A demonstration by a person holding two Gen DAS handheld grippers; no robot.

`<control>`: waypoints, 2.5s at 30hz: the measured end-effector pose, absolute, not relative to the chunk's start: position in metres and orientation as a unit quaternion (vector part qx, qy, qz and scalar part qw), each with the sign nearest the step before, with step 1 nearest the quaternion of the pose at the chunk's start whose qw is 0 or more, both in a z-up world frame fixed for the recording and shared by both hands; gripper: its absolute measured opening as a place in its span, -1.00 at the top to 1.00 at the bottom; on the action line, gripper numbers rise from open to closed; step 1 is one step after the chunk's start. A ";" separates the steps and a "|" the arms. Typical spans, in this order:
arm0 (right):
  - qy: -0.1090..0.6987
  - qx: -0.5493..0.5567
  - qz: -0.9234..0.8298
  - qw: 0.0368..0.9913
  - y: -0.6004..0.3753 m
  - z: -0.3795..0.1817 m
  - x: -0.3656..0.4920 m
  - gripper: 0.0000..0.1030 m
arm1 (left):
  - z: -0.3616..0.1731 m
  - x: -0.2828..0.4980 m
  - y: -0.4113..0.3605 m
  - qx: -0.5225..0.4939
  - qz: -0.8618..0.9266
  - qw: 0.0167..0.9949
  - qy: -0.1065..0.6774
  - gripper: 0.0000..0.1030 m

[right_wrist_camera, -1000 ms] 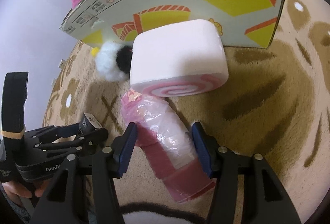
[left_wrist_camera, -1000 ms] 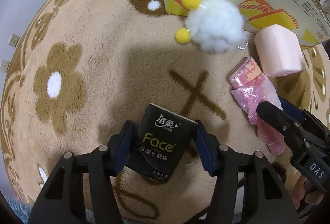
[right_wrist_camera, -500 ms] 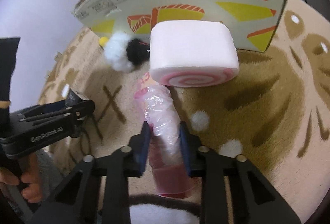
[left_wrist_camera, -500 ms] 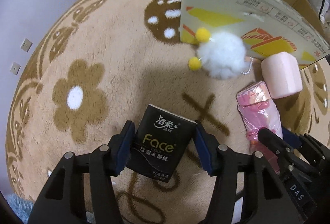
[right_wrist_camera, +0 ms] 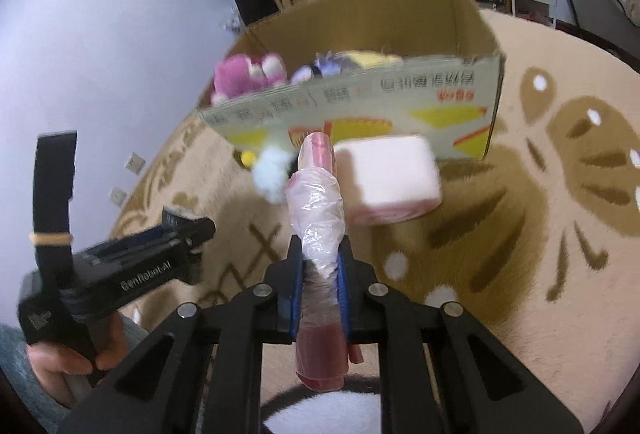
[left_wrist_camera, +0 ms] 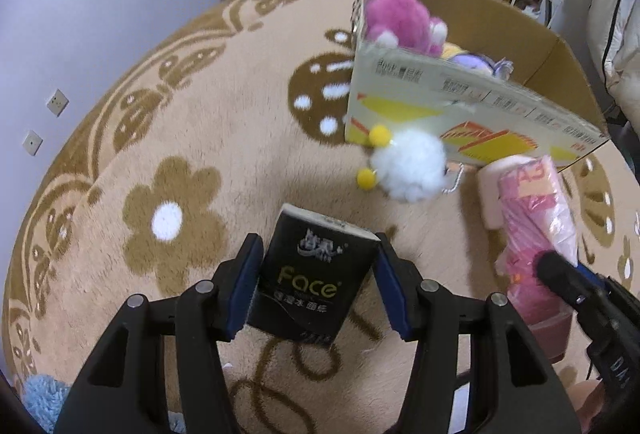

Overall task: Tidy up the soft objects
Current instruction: 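Close the left tool on the black Face tissue pack while the right tool grips the wrapped pink roll, then carry the Face pack with the left tool while the right tool carries the pink roll to the box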

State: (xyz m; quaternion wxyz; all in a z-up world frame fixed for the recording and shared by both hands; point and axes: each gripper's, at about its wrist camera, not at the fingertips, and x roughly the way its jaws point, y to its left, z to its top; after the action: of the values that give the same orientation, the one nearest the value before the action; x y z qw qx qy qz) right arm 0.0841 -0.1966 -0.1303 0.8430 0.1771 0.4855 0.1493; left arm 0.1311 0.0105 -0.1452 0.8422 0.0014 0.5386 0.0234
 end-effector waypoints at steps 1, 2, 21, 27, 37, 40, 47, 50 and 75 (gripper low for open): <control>0.479 0.177 0.145 0.847 -0.199 -0.126 0.083 0.69 | -0.142 0.130 0.010 -0.001 0.017 0.844 0.537 0.04; 0.474 0.177 0.144 0.850 -0.199 -0.123 0.082 0.69 | -0.139 0.130 0.010 -0.003 0.011 0.845 0.535 0.08; 0.430 0.209 0.126 0.869 -0.222 -0.098 0.078 0.69 | -0.104 0.124 0.007 -0.015 -0.047 0.877 0.478 0.34; 0.410 0.234 0.125 0.872 -0.233 -0.082 0.078 0.69 | -0.069 0.120 0.007 -0.010 -0.059 0.902 0.428 0.34; 0.374 0.234 0.109 0.891 -0.245 -0.051 0.092 0.69 | -0.029 0.134 0.000 0.000 -0.060 0.922 0.382 0.34; 0.370 0.230 0.108 0.894 -0.246 -0.047 0.101 0.69 | -0.022 0.146 -0.008 0.012 -0.066 0.926 0.372 0.34; 0.363 0.219 0.096 0.901 -0.249 -0.039 0.124 0.69 | -0.015 0.170 -0.027 0.030 -0.076 0.929 0.360 0.33; 0.367 0.217 0.091 0.900 -0.250 -0.038 0.138 0.69 | -0.013 0.183 -0.034 0.024 -0.087 0.930 0.356 0.33; 0.443 0.285 0.066 0.847 -0.261 -0.083 0.199 0.67 | -0.073 0.244 -0.051 -0.015 -0.090 0.899 0.428 0.30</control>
State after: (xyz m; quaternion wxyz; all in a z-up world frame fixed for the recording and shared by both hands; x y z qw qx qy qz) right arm 0.1989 -0.2607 -0.0832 0.8472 0.2855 0.4431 0.0659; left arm 0.2445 -0.0513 -0.0727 0.8993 -0.0152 0.4278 -0.0900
